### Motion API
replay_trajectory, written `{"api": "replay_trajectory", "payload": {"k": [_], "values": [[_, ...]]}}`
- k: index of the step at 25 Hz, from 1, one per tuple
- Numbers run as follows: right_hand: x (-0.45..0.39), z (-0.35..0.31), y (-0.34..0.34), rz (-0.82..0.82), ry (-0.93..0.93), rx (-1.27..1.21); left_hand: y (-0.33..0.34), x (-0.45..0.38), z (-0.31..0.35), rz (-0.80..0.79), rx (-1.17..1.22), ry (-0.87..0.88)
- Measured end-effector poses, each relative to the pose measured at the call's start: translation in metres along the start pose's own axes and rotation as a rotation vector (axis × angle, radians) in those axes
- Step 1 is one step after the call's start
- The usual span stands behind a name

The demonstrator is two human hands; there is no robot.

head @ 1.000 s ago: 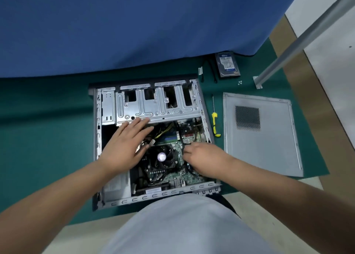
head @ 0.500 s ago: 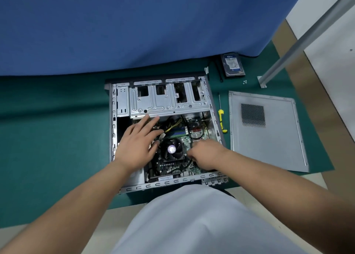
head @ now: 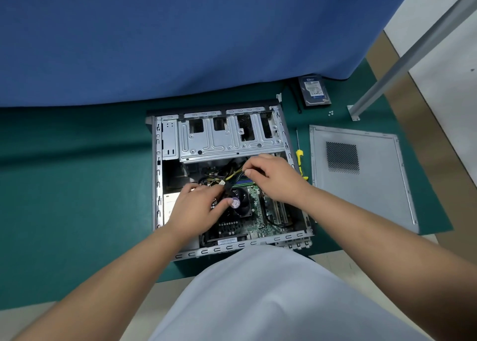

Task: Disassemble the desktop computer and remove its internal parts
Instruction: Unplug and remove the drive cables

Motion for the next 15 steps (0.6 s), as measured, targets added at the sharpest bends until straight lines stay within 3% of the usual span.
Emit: {"api": "replay_trajectory", "payload": {"k": [4, 8, 12, 15], "values": [[-0.015, -0.016, -0.014, 0.109, 0.029, -0.056, -0.01, -0.006, -0.011, 0.073, 0.533, -0.264], [-0.033, -0.032, -0.03, 0.152, 0.022, -0.074, -0.024, -0.013, -0.017, 0.146, 0.951, -0.415], [-0.047, -0.047, -0.041, 0.123, -0.047, -0.016, -0.048, -0.025, -0.028, 0.204, 1.083, -0.445], [-0.053, -0.05, -0.044, 0.102, -0.107, 0.201, -0.065, -0.031, -0.042, 0.251, 1.113, -0.468]]}}
Point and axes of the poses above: each hand's wrist, its own x-axis away from the middle knuckle, its own y-axis out of the palm, z = x × y, the point moved 10 cm from there along -x, towards the middle knuckle, and after that the axes turned 8 degrees about z, right-handed, at the moved point
